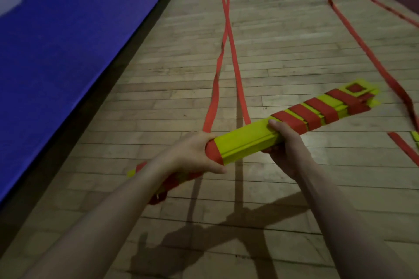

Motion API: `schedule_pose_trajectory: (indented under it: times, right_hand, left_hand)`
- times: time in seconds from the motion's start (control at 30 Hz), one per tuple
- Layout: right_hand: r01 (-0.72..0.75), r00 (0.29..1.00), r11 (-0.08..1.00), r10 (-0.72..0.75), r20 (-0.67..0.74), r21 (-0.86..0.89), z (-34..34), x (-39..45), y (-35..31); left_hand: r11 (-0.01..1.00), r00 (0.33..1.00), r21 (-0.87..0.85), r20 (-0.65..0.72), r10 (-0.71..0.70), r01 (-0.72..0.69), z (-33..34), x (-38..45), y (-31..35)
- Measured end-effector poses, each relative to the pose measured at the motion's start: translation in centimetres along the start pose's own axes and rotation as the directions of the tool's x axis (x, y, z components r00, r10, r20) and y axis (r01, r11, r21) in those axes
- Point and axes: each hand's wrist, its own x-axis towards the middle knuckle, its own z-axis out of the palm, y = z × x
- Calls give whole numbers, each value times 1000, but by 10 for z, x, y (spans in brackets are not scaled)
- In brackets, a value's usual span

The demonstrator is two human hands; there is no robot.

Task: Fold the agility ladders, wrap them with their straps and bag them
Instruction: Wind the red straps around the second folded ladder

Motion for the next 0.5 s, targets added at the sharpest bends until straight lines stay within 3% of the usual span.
schedule_pose_trajectory:
  times: [0.07, 0.13, 0.2, 0.23, 0.3, 0.37, 0.43, 0.5]
  right_hand:
    - [-72, 997, 985, 64, -53, -158, -1, 2, -2]
    - [-177, 976, 952, 138, -168, -248, -1, 2, 3]
    - [-234, 957, 949, 187, -223, -211, -3, 1, 11]
    - [-232, 955, 956, 188, -228, -182, -3, 1, 14]
    - [-163, 964, 981, 136, -227, -107, -1, -1, 19]
    - [-61, 977, 997, 50, -206, -47, -2, -1, 21]
    - [11, 993, 999, -16, -113, -49, 0, -4, 21]
    - [67, 997, 997, -67, 34, -22, 4, -6, 20]
  left_hand:
    - [958, 976, 285, -210, 50, 13, 9, -3, 4]
    - [818, 916, 571, -358, 180, 63, 19, -4, 9]
    - [712, 880, 699, -374, 292, 61, 27, -3, 14]
    - [710, 887, 702, -355, 297, 43, 28, -2, 15]
    - [806, 959, 592, -232, 164, 5, 17, 0, 14]
    - [949, 1000, 316, 2, -17, 15, 3, 5, 15]
    - [997, 971, 44, 226, -77, 69, -5, 11, 12]
    - [960, 922, -229, 382, -65, 163, 0, 13, 7]
